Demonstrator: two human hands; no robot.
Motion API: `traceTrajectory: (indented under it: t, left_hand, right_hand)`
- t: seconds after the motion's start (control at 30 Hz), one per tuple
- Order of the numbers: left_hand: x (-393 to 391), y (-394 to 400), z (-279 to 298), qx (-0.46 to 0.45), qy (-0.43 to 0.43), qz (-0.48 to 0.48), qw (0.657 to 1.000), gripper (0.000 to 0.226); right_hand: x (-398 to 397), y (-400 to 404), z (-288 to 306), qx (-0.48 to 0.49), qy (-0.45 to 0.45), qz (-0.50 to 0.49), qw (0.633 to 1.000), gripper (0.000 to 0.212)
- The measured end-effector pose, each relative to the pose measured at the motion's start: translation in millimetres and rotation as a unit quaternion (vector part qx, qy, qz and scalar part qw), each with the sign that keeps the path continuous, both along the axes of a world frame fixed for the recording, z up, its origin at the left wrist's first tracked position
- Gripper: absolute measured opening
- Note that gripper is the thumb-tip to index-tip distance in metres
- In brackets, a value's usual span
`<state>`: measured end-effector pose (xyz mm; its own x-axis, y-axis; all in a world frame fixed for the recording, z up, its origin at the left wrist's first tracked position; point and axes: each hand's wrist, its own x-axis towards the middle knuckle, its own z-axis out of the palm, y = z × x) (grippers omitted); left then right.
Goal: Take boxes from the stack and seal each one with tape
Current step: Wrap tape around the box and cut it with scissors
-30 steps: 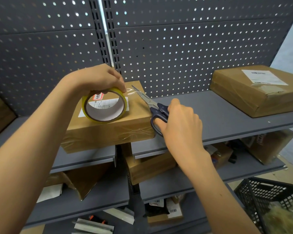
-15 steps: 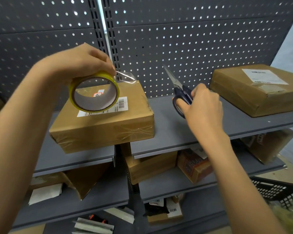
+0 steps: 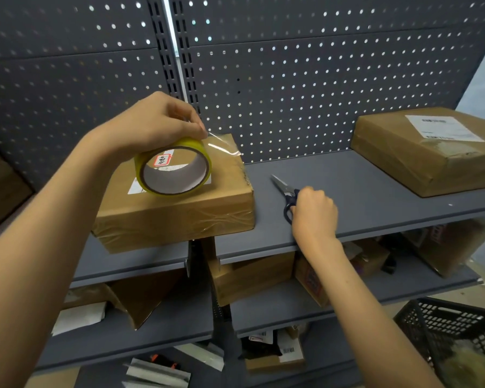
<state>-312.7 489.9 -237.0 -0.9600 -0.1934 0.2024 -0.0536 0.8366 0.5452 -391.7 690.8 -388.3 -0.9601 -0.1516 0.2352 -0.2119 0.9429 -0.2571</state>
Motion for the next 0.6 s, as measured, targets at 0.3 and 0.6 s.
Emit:
traceTrajectory:
  t: [0.3, 0.6]
  left_hand:
    - [2, 3, -3, -0.061, 0.064, 0.006, 0.996, 0.019]
    - [35, -33, -9, -0.074, 0.199, 0.118, 0.970, 0.030]
  right_hand:
    - [1, 2, 4, 0.011, 0.021, 0.050, 0.998, 0.017]
    - [12, -10, 61, -0.063, 0.112, 0.114, 0.985, 0.022]
